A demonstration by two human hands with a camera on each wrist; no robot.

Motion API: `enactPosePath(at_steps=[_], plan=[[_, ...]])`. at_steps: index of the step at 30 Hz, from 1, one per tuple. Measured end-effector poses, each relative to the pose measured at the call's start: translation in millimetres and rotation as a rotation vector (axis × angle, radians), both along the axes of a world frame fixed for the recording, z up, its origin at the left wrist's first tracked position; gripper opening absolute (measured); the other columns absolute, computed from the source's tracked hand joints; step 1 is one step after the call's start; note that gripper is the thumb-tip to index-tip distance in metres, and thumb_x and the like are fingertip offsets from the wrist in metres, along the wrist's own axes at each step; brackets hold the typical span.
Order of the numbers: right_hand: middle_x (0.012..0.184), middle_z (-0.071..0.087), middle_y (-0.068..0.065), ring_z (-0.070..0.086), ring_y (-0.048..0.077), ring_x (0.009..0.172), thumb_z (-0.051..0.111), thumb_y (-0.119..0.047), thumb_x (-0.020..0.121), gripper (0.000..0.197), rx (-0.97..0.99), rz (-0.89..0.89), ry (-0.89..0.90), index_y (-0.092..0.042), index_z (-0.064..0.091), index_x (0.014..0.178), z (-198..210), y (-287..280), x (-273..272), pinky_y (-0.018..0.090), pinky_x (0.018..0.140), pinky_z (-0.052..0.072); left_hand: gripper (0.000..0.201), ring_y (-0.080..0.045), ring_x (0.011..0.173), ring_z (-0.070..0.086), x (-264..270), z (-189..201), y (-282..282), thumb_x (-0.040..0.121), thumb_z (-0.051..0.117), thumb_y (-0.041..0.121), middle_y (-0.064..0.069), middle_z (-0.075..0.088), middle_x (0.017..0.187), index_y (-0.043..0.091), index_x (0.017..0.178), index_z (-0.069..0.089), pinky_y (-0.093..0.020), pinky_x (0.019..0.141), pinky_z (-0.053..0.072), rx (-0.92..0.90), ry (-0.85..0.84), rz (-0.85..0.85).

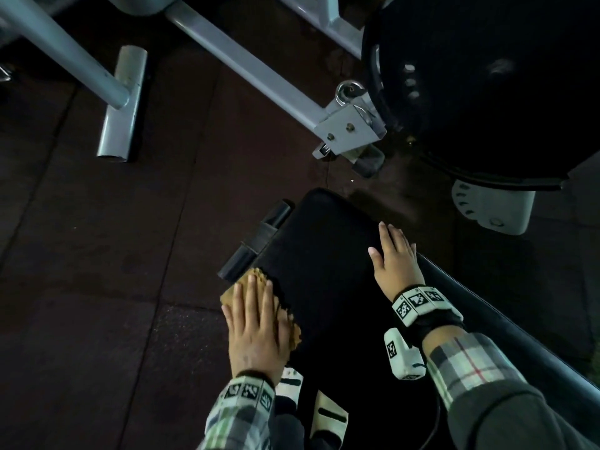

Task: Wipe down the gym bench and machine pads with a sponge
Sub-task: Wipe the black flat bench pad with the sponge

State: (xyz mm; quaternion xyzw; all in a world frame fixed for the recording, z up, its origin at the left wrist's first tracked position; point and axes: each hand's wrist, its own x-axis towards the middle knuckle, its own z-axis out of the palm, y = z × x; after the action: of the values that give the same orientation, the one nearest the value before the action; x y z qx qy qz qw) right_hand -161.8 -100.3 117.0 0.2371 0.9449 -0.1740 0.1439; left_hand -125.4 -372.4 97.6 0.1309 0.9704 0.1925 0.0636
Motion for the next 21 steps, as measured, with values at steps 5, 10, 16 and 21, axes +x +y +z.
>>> enactPosePath(at_steps=[5,10,16,21], plan=[[0.154,0.019,0.008,0.013,0.024,0.143,0.035,-0.032,0.099,0.057,0.007,0.000,-0.004,-0.017,0.014,0.149,-1.2,0.7,-0.1,0.045,0.116,0.007,0.057,-0.027,0.147,0.018,-2.3,5.1,39.8,0.096,0.037,0.040,-0.008,0.029,0.157,0.014,0.146,0.041,-0.049,0.120,0.006,-0.042,0.027,-0.182],[0.153,0.021,0.008,0.015,0.025,0.143,0.036,-0.031,0.099,0.056,-0.003,0.008,0.022,-0.017,0.015,0.149,-2.7,2.4,1.1,0.046,0.115,0.010,0.059,-0.030,0.144,0.024,-55.1,2.7,46.0,0.095,0.035,0.046,-0.010,0.035,0.154,0.016,0.145,0.043,-0.050,0.117,0.015,-0.079,-0.003,-0.123],[0.154,0.019,0.008,0.013,0.024,0.143,0.035,-0.032,0.099,0.056,-0.015,0.011,0.014,-0.017,0.014,0.149,-0.1,2.0,1.1,0.044,0.116,0.007,0.061,-0.041,0.138,0.032,-46.1,-1.6,9.9,0.094,0.037,0.046,-0.018,0.042,0.147,0.013,0.145,0.040,-0.061,0.108,0.032,0.010,-0.019,0.173],[0.154,0.018,0.007,0.011,0.023,0.144,0.034,-0.033,0.099,0.057,-0.007,0.011,0.000,-0.018,0.012,0.149,0.4,1.2,1.2,0.043,0.116,0.006,0.060,-0.037,0.146,0.015,5.4,-5.1,15.1,0.096,0.038,0.042,-0.016,0.027,0.155,0.010,0.146,0.038,-0.061,0.113,0.019,-0.011,0.012,0.103]])
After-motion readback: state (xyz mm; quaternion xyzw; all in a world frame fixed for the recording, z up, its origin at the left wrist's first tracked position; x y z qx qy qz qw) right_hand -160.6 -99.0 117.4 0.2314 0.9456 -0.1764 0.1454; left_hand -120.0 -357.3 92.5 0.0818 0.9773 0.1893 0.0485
